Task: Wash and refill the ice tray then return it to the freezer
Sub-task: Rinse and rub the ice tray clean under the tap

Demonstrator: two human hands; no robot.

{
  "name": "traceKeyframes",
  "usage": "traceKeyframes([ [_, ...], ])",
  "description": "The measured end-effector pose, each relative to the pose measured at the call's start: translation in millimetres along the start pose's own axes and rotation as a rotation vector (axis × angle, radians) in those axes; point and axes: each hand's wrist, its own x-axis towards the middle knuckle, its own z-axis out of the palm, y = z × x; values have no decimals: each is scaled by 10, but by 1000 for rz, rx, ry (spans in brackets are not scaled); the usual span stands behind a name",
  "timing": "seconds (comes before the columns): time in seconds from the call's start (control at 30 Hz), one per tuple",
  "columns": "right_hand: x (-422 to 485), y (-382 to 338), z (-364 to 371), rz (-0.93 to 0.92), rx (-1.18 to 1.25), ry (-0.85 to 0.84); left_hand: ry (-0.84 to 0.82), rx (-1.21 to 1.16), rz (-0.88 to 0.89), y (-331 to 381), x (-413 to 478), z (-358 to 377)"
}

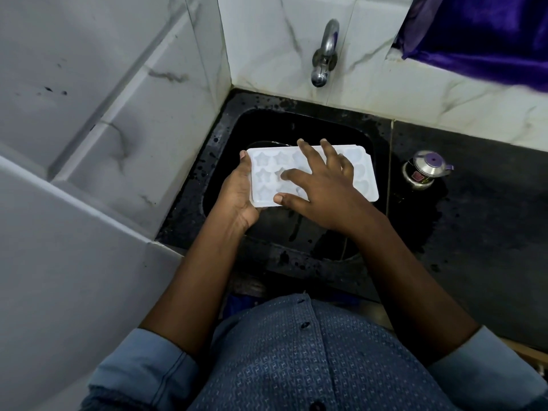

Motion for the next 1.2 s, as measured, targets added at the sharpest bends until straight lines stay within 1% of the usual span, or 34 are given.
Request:
traceKeyframes([
  [0.23,10,5,-19,5,2,4,-46,-25,-25,12,-3,24],
  [0.57,21,6,-15,-3,8,1,-50,-27,-18,64,-8,32],
  [0.7,43,7,1,-10,5,18,-39,-16,-25,41,20,48],
  [0.83,59,19,5,5,-13,1,-4,-2,-19,32,46,55],
  [1.0,70,7,15,16,-31,-24,-7,1,-15,19,73,62],
  [1.2,83,-14,-42,10,9,51,-35,-12,-49,15,48,76],
])
